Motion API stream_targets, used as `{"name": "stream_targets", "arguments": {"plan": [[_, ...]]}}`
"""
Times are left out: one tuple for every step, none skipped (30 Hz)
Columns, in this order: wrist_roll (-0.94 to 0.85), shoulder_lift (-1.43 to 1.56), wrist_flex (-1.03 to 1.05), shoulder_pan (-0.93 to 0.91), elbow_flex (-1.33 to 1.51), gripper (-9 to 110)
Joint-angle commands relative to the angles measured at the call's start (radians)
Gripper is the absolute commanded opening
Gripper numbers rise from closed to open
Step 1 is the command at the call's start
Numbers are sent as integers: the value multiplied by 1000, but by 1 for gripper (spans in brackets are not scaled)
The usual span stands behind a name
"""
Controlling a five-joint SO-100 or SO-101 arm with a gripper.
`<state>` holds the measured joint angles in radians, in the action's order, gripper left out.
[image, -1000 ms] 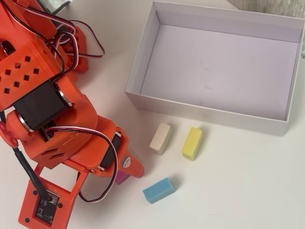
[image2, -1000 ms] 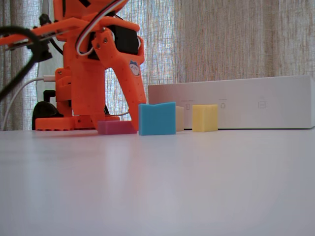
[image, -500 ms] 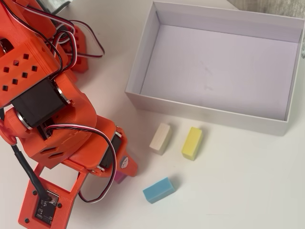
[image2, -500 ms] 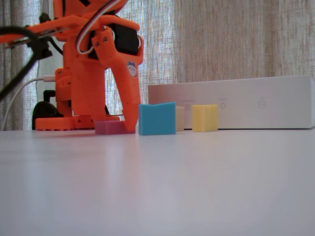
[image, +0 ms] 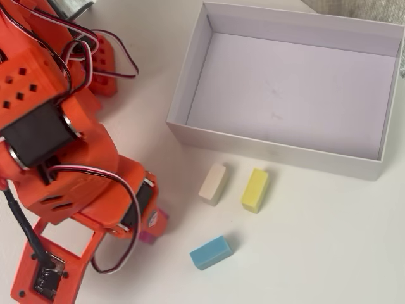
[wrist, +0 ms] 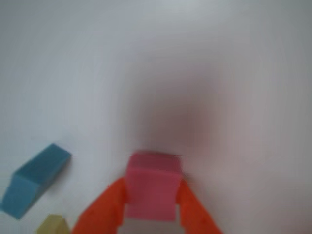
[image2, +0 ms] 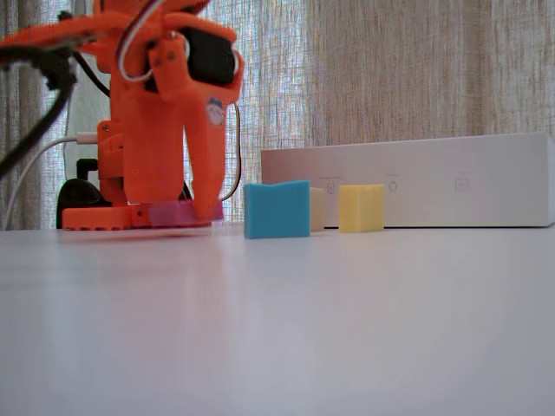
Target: Grasp the pink cuboid and put it in the bin.
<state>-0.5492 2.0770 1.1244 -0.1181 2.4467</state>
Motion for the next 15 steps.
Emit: {"name": "stream_targets", "arguments": {"plan": [[2, 101, 114, -11, -101, -8], [2, 129, 150, -11, -138, -8], [2, 152, 187, -11, -181, -8], [2, 167, 222, -6, -227, -8], [2, 183, 255, 0, -275, -8], [0, 192, 285, 9, -327, -8], [0, 198, 313, 21, -383, -8], [2, 198, 344, 41, -446, -8], [3, 198, 367, 66, -509, -8], [5, 198, 387, 94, -574, -8], [6, 193, 400, 121, -632, -8], [6, 192, 407, 155, -689, -8], [6, 189, 407, 193, -738, -8], [6, 187, 400, 233, -784, -8], [6, 187, 385, 279, -816, -8]]}}
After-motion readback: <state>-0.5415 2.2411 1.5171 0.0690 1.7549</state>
